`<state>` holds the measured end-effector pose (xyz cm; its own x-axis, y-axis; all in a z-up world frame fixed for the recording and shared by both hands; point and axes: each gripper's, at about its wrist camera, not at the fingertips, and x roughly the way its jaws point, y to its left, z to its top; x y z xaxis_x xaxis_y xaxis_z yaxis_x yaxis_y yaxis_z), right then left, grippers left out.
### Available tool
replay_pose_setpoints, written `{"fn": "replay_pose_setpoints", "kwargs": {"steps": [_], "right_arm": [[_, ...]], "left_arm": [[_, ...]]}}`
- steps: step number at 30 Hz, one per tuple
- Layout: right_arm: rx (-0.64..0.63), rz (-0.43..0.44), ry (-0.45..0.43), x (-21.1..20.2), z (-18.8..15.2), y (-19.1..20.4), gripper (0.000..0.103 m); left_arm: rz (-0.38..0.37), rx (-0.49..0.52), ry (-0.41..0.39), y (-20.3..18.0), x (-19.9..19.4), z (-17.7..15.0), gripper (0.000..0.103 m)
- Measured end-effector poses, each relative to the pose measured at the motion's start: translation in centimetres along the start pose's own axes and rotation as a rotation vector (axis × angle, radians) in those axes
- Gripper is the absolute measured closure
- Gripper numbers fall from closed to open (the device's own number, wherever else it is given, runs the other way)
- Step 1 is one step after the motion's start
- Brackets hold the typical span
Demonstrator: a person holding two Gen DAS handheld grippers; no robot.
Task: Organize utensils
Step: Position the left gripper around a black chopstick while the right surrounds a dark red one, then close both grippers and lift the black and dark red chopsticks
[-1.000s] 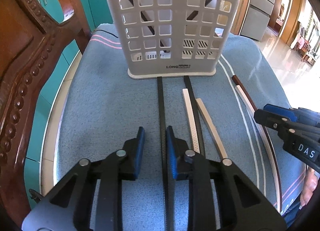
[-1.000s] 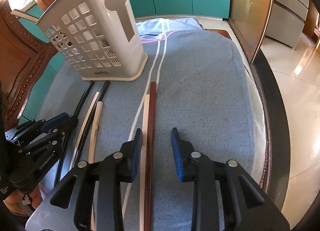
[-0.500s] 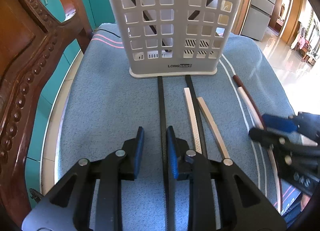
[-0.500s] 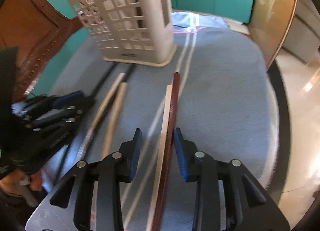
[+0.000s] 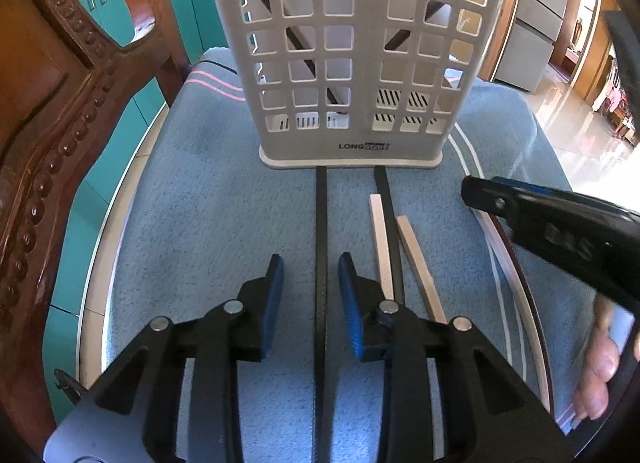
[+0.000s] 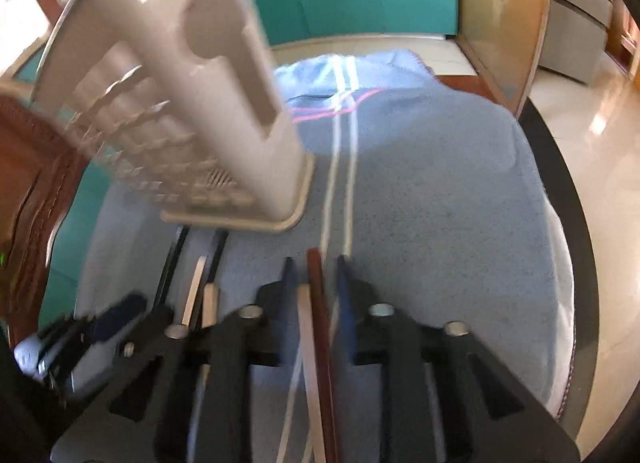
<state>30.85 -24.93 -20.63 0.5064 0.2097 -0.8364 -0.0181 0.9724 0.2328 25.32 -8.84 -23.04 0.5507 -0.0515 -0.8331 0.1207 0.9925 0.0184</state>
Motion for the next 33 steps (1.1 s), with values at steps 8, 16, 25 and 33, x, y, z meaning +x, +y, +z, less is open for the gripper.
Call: {"fn": "replay_pose_setpoints", "kwargs": {"steps": [8, 16, 25, 33], "right_arm": [[-0.056, -0.064, 0.027, -1.0, 0.1, -2.1, 0.096], [-0.130, -0.065, 0.055, -3.4, -2.9, -2.0, 0.076], [-0.190, -0.099, 0.061, -3.9, -4.8, -1.9, 0.069], [-0.230, -0.136, 0.045, -3.9, -5.8, -0.8, 0.065]], "left_arm": [[-0.012, -0.016, 0.011, 1.2, 0.3, 0.0, 0.060], [0.038, 0.001, 0.000, 0.8, 0.9, 0.7, 0.055], [0.090, 0.012, -0.010, 0.6, 2.2, 2.1, 0.048], [0.051, -0.022, 0.022, 1.6, 3.0, 3.5, 0.046]]}}
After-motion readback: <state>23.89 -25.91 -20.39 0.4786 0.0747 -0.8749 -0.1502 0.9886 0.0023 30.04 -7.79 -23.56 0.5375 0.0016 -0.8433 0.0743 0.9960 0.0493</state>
